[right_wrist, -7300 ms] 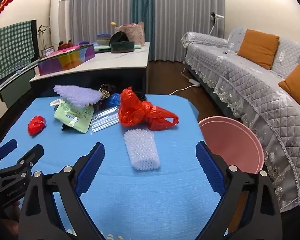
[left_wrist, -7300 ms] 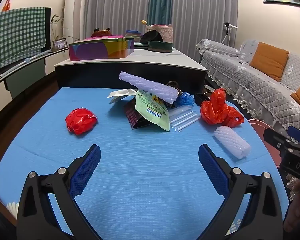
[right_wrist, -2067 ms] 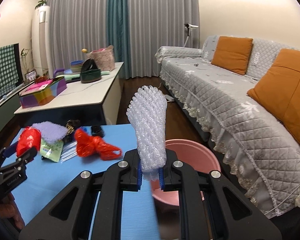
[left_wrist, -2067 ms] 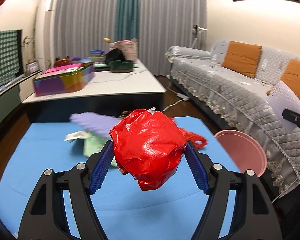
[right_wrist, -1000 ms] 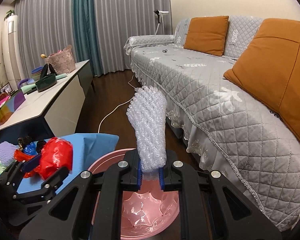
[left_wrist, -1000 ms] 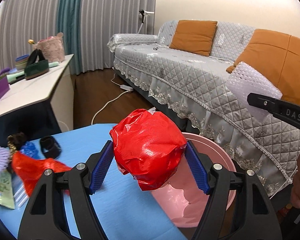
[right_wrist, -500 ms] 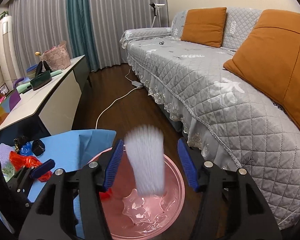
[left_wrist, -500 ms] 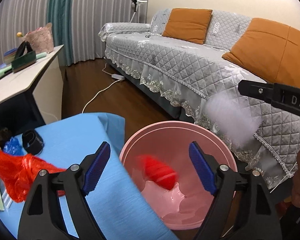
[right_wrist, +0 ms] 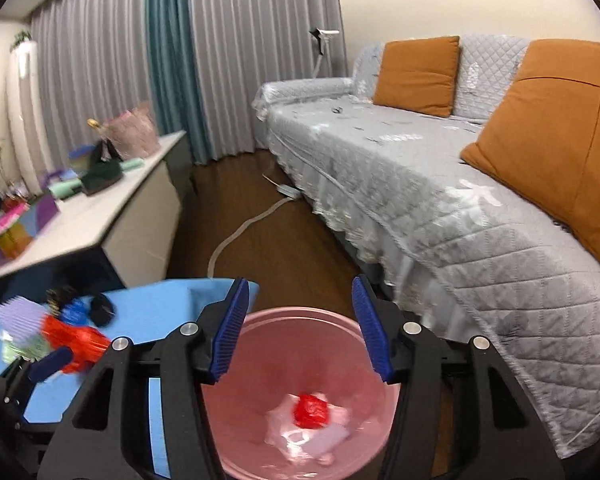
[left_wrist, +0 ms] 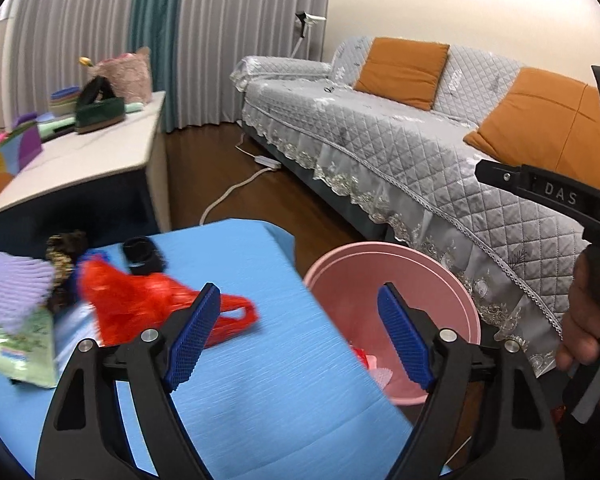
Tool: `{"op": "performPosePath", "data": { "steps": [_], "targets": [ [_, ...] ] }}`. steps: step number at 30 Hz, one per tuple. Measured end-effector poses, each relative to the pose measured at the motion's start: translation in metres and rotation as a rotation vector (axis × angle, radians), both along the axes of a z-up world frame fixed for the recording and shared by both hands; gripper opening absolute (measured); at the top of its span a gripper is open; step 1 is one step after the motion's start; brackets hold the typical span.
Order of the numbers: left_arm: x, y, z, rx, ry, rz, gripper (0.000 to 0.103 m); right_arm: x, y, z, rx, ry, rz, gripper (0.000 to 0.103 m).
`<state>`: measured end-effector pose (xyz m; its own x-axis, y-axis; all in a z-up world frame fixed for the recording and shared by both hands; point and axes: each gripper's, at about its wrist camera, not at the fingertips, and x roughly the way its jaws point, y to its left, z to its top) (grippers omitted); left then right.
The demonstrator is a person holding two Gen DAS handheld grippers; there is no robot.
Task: Collect trash
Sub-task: 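Move both open tools back over the table toward the remaining trash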
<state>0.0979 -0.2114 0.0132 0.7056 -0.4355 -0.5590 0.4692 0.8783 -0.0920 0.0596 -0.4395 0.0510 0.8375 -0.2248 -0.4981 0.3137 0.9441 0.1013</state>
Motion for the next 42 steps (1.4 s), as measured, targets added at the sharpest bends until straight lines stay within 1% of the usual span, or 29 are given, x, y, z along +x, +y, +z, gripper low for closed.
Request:
{"op": "performPosePath", "data": {
  "steps": [1,3,6,9,11,13,16,19,21,22,26,27,31,37,42],
  "targets": [
    [-0.004,0.008,0.004,-0.002,-0.007,0.009,0.078,-0.001,0.005,0.002,-0.001,-0.011,0.007,0.053],
    [-0.010,0.025,0.009,-0.006,-0.021,0.027,0.078,-0.002,0.017,0.007,0.000,-0.029,0.021,0.049],
    [-0.019,0.053,0.016,-0.008,-0.040,0.058,0.077,-0.003,0.033,0.013,0.022,-0.043,0.054,0.045],
    [-0.027,0.080,0.022,-0.006,-0.053,0.095,0.070,-0.003,0.051,0.016,0.021,-0.043,0.088,0.043],
    [-0.029,0.098,0.024,-0.010,-0.057,0.127,0.068,-0.002,0.062,0.016,0.022,-0.040,0.113,0.041],
    [-0.031,0.119,0.026,-0.024,-0.054,0.172,0.061,0.001,0.075,0.014,0.027,-0.033,0.154,0.038],
    [-0.032,0.150,0.029,-0.050,-0.055,0.244,0.055,0.004,0.091,0.013,0.014,-0.034,0.192,0.037],
    [-0.036,0.176,0.026,-0.057,-0.071,0.312,0.049,0.008,0.108,0.012,0.012,-0.035,0.237,0.037],
    [-0.035,0.188,0.021,-0.057,-0.069,0.346,0.048,0.011,0.118,0.011,0.011,-0.032,0.262,0.037],
    [-0.033,0.196,0.017,-0.058,-0.063,0.369,0.043,0.013,0.124,0.010,0.012,-0.030,0.275,0.037],
    [-0.026,0.216,0.009,-0.062,-0.049,0.423,0.038,0.021,0.145,0.004,0.006,-0.024,0.327,0.037],
    [-0.025,0.221,0.009,-0.062,-0.050,0.433,0.034,0.023,0.153,0.001,0.005,-0.020,0.344,0.037],
    [-0.018,0.236,0.006,-0.071,-0.058,0.467,0.030,0.033,0.180,-0.009,0.003,-0.003,0.400,0.037],
    [-0.001,0.250,0.002,-0.097,-0.066,0.508,0.030,0.046,0.217,-0.027,-0.018,0.031,0.483,0.038],
    [0.018,0.261,-0.001,-0.120,-0.073,0.533,0.030,0.059,0.234,-0.040,-0.036,0.052,0.514,0.038]
  ]
}}
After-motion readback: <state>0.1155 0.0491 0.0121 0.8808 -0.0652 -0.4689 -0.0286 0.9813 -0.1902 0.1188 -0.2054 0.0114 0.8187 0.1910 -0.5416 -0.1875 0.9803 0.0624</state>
